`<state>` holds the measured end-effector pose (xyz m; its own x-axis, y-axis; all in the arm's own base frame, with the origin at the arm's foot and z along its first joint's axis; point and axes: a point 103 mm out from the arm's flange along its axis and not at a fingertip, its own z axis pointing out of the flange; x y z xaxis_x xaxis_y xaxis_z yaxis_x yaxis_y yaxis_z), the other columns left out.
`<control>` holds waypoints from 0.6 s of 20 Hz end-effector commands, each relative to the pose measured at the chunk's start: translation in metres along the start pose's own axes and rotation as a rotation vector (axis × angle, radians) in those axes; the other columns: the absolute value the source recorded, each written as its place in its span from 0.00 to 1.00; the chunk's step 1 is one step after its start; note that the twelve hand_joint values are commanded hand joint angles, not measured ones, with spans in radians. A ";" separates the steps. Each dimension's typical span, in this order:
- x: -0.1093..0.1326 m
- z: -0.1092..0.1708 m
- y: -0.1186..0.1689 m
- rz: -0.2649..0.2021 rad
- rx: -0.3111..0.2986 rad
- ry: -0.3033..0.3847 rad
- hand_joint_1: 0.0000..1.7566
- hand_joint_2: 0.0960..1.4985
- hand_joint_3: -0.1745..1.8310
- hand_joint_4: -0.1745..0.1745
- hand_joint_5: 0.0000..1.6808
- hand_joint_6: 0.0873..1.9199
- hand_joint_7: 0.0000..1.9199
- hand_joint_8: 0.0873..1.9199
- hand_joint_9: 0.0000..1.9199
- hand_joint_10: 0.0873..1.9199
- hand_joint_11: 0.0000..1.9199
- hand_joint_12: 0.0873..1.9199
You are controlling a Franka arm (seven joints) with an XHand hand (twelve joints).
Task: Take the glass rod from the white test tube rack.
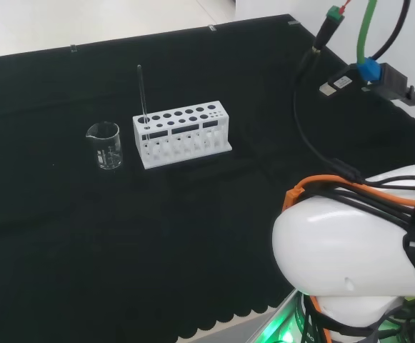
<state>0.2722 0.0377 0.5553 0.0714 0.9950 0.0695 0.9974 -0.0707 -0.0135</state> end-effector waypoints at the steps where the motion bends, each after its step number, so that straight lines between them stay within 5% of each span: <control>1: 0.011 0.006 0.018 -0.038 0.031 -0.019 0.30 0.65 0.15 0.04 0.09 0.00 0.00 0.34 0.00 0.44 0.00 0.56; 7: 0.024 0.013 0.036 -0.093 0.055 0.034 0.32 0.64 0.15 0.03 0.12 0.00 0.01 0.41 0.03 0.46 0.00 0.65; 12: 0.033 0.013 0.066 -0.119 0.107 -0.056 0.35 0.61 0.15 0.01 0.17 0.00 0.05 0.45 0.08 0.48 0.00 0.73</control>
<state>0.3066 0.0531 0.5437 -0.0095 0.9976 0.0684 0.9974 0.0144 -0.0707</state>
